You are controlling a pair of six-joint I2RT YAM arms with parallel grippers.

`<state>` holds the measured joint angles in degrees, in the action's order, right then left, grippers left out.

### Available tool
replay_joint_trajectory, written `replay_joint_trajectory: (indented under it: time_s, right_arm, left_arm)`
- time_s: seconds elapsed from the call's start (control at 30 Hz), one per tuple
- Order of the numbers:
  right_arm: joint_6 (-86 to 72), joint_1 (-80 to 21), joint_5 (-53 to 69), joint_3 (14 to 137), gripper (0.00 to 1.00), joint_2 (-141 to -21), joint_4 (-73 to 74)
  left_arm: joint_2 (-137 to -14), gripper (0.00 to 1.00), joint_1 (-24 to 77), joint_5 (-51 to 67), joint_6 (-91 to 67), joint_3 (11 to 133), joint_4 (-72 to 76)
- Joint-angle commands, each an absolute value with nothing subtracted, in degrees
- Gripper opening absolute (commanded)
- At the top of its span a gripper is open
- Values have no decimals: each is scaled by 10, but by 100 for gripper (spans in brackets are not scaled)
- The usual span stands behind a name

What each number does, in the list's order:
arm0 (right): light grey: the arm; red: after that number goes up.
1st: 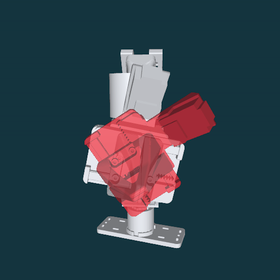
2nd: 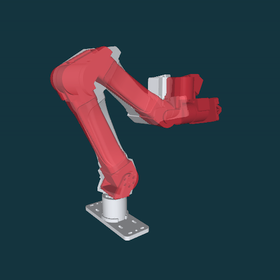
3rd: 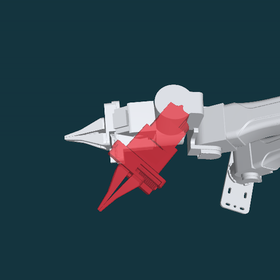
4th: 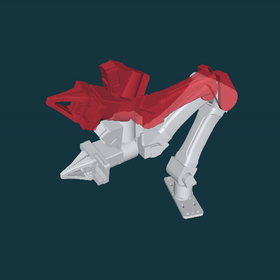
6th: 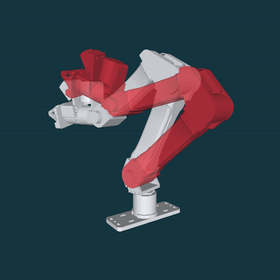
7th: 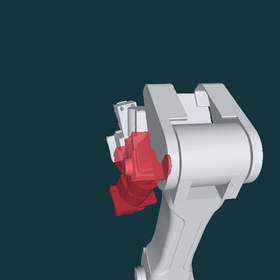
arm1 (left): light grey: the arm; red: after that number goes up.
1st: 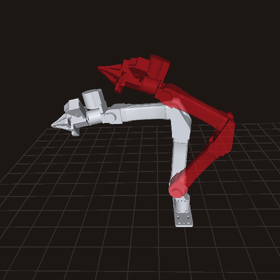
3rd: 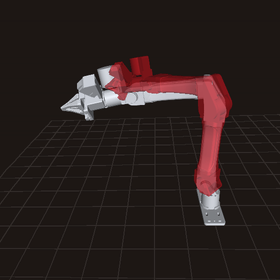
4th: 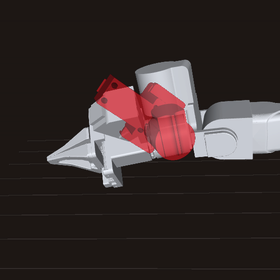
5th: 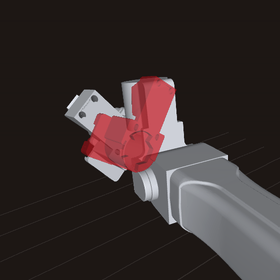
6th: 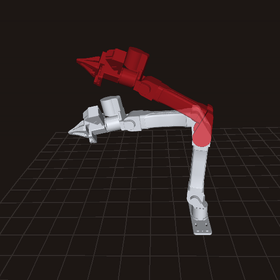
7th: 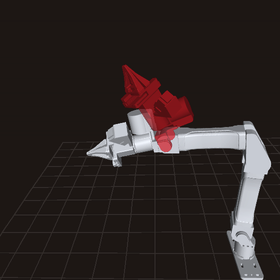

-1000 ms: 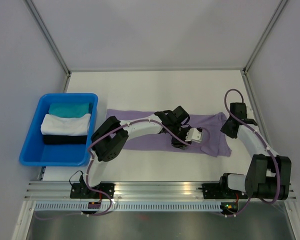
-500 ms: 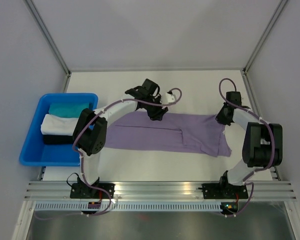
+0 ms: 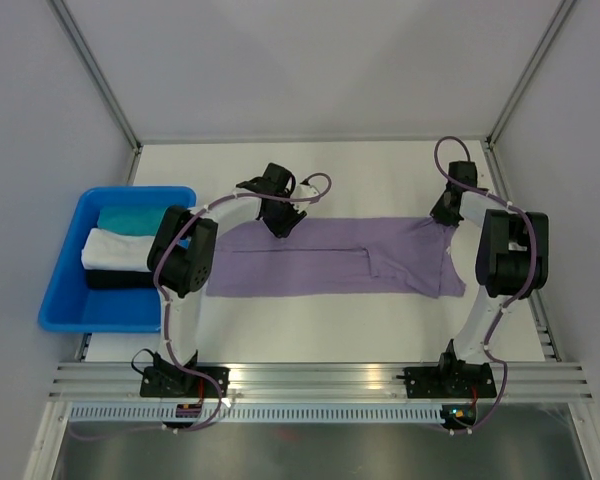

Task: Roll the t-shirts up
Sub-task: Fold the tshirt

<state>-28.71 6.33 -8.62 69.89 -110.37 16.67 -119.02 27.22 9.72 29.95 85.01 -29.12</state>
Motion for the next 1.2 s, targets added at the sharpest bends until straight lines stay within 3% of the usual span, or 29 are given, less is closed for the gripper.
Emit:
replay_joint_trajectory:
  time_s: [0.0,0.23,0.43,0.57,0.9,1.03,1.17]
  right_arm:
    - [-281,70,-126,730,0,-1135,178]
    - [-256,78,-125,804,1,-1187,203]
    - [-218,78,-66,806,28,-1133,179]
    - [-202,78,-61,795,39,-1118,178]
    - [-186,78,-41,797,40,-1145,183]
    - [-199,77,-26,796,30,-1154,178]
    - [-197,77,-17,803,31,-1167,192]
  left_arm:
    - [-1228,42,257,63,286,826,-286]
    - [-1227,41,257,62,294,821,-278]
    - [-1228,41,256,81,295,819,-277]
    - [-1227,41,256,83,298,818,-279]
    - [-1223,41,256,88,299,819,-278]
    - [-1225,41,256,85,301,821,-279]
    - [-1224,41,256,85,301,822,-278]
